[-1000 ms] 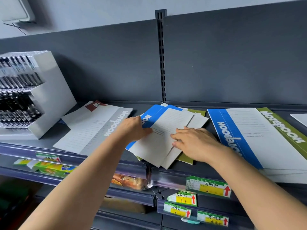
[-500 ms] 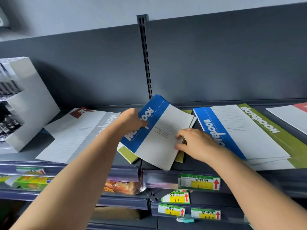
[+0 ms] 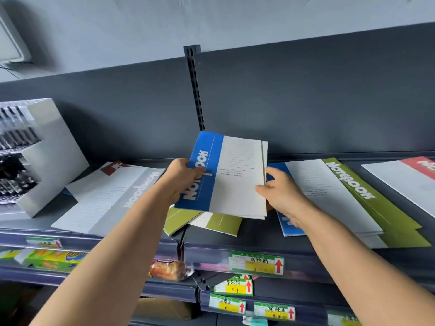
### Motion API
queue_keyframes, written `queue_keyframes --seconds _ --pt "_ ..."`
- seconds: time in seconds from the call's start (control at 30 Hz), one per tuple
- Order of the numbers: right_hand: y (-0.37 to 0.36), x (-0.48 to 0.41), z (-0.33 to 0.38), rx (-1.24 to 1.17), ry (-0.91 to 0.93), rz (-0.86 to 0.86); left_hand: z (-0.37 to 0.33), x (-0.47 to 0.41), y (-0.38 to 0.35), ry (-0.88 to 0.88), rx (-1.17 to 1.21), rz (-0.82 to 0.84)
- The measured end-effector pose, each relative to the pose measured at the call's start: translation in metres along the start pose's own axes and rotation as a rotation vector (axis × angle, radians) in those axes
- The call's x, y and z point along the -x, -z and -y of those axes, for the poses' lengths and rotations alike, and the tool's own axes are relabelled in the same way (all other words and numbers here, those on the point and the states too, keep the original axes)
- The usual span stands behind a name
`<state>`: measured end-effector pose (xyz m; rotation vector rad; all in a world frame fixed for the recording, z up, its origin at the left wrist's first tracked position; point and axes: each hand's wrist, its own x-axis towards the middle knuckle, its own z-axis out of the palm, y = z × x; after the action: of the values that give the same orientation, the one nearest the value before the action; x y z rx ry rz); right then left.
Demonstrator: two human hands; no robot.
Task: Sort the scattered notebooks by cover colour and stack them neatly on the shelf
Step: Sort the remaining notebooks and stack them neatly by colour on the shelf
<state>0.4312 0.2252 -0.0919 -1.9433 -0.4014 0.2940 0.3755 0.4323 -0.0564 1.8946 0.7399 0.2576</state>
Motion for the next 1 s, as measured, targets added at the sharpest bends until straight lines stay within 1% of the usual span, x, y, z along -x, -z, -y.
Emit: queue_keyframes --seconds 0.07,0.17,0.27,0.3,0.4,0.43,0.47,0.5,0.57,0.67,0.77,0.8,0.87,1.0 --pt "0.016 -0.001 -0.011 0.028 -0.030 -0.029 0.003 0.001 -0.021 0.003 -0.003 0.018" --pt "0.029 0.002 -0.023 0.079 -0.011 -0.062 0.008 -0.001 -0.042 -0.013 -0.061 -0.015" --pt "0.062 0.004 -0.034 0.178 -0.021 -0.160 0.001 -0.004 -0.072 -0.102 -0.187 0.001" --pt "0.075 0.006 -0.040 0.237 -0.043 -0.174 -0.002 -0.005 -0.081 -0.139 -0.254 0.014" --pt "0.105 0.012 -0.054 0.648 -0.080 -0.174 -0.014 -0.006 -0.102 -0.222 -0.465 0.058" --pt "0.112 0.013 -0.059 0.745 -0.073 -0.195 -0.019 -0.006 -0.107 -0.255 -0.525 0.090" --pt "0.119 0.015 -0.062 0.788 -0.059 -0.208 -0.026 -0.006 -0.115 -0.302 -0.593 0.120" --pt "0.125 0.017 -0.065 0.797 -0.033 -0.212 -0.032 -0.005 -0.123 -0.359 -0.681 0.135" --pt "0.135 0.018 -0.069 0.813 0.044 -0.173 -0.042 -0.006 -0.142 -0.470 -0.860 0.110" --pt "0.144 0.019 -0.076 0.835 0.150 -0.118 -0.058 -0.010 -0.171 -0.594 -1.009 0.045" --pt "0.151 0.021 -0.084 0.858 0.175 -0.112 -0.070 -0.014 -0.199 -0.705 -1.132 0.053" --pt "0.153 0.022 -0.085 0.877 0.180 -0.091 -0.073 -0.015 -0.207 -0.738 -1.147 0.040" --pt "0.154 0.024 -0.088 0.908 0.173 -0.037 -0.074 -0.013 -0.221 -0.767 -1.080 0.017" --pt "0.157 0.025 -0.091 0.903 0.139 -0.031 -0.062 -0.003 -0.221 -0.645 -0.854 0.000"
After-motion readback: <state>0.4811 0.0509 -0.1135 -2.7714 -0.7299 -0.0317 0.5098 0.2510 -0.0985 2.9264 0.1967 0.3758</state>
